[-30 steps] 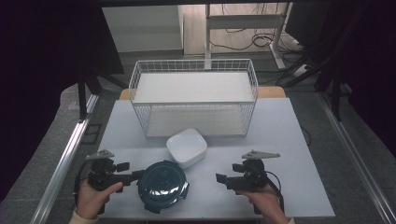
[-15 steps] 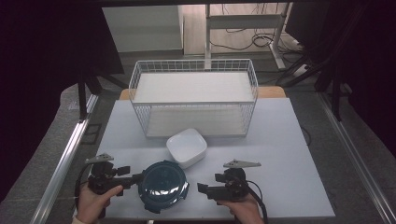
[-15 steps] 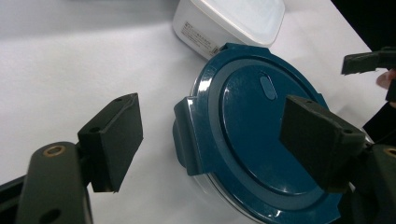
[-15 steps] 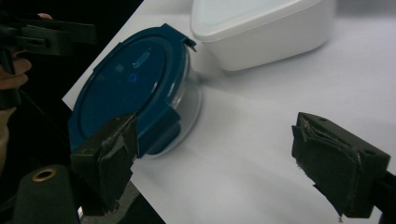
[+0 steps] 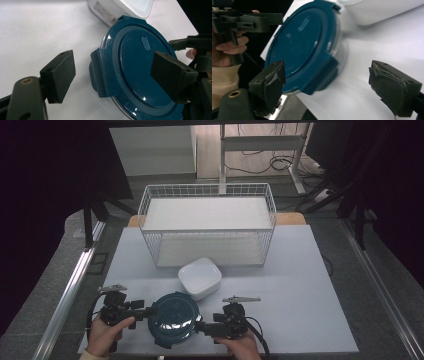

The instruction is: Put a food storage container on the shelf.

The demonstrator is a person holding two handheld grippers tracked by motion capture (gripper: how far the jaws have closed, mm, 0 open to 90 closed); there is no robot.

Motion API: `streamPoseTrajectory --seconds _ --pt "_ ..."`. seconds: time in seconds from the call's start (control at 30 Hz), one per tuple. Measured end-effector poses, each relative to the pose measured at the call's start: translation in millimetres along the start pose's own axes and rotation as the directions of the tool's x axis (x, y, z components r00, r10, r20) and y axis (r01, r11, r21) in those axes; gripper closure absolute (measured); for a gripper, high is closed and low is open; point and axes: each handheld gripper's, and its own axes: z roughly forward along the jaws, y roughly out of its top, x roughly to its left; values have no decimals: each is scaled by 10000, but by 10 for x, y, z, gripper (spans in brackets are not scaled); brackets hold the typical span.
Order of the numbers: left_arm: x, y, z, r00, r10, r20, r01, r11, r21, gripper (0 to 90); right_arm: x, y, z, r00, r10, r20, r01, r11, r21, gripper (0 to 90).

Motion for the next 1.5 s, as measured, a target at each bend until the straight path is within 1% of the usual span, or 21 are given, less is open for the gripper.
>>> streamPoseTrajectory --seconds 0.07,0.1,0.13,0.27,0.3,0.43,0.5,0.63,0.67,0.8,0.93,1.0,1.1,1.13,1.2,1.23,1.27,1.3,1.33,1.47,1.5 --pt "19 6 41 9999 -109 134 108 9999 104 196 45 -28 87 10000 68 -55 -68 9999 105 137" --pt "19 6 41 9999 -109 134 108 9999 104 196 51 -35 104 9999 127 -45 -126 9998 134 138" --pt "38 9 67 9993 -220 289 216 9997 139 197 55 -46 128 9996 281 -101 -279 9995 167 138" --pt "71 11 98 9975 -448 548 437 9988 216 198 62 -68 197 9979 589 -268 -581 9979 286 141" --pt "88 4 113 9965 -527 653 506 9981 345 199 65 -72 209 9978 606 -280 -597 9978 296 144" --pt "114 -13 147 9922 -833 929 794 9958 452 207 86 -82 248 9965 729 -409 -713 9967 390 155" --pt "123 -22 172 9901 -959 1023 910 9945 512 216 90 -89 272 9953 855 -452 -837 9956 415 176" --pt "129 -44 234 9843 -1188 1309 1080 9903 871 241 88 -111 302 9904 1199 -685 -1167 9920 486 222" --pt "132 -51 249 9837 -1272 1273 1163 9892 896 262 93 -121 318 9884 1338 -711 -1303 9901 525 239" --pt "141 -56 246 9818 -1397 1285 1286 9875 906 281 95 -127 325 9878 1466 -521 -1440 9883 505 268" --pt "178 -54 250 9758 -1616 1475 1485 9842 961 301 71 -149 325 9767 2038 -674 -2010 9785 468 289" --pt "176 -53 249 9758 -1622 1463 1491 9841 969 303 64 -149 321 9754 2091 -693 -2062 9774 463 301" --pt "170 -49 249 9749 -1715 1419 1584 9824 991 305 44 -133 296 9700 2324 -712 -2306 9725 335 346" --pt "173 -48 246 9739 -1761 1428 1627 9815 1007 313 33 -134 292 9660 2467 -773 -2450 9690 308 355" --pt "185 -51 239 9711 -1883 1468 1750 9796 987 318 28 -136 293 9658 2470 -783 -2456 9690 275 359" --pt "188 -55 230 9689 -1980 1487 1849 9780 969 332 18 -136 289 9596 2682 -852 -2668 9634 272 371" --pt "188 -55 230 9689 -1980 1487 1849 9780 969 336 18 -136 287 9567 2774 -885 -2760 9607 280 376" --pt "187 -55 223 9685 -1997 1488 1867 9776 967 336 18 -136 287 9567 2774 -885 -2760 9607 280 376" --pt "180 -56 210 9686 -2000 1475 1873 9776 958 347 8 -135 282 9529 2882 -945 -2868 9576 282 388" --pt "158 -68 159 9680 -2006 1510 1895 9782 846 376 0 -141 273 9503 2945 -1013 -2936 9556 239 404" --pt "152 -75 141 9677 -2003 1530 1898 9785 808 376 -1 -143 268 9475 3020 -1048 -3013 9533 229 411"
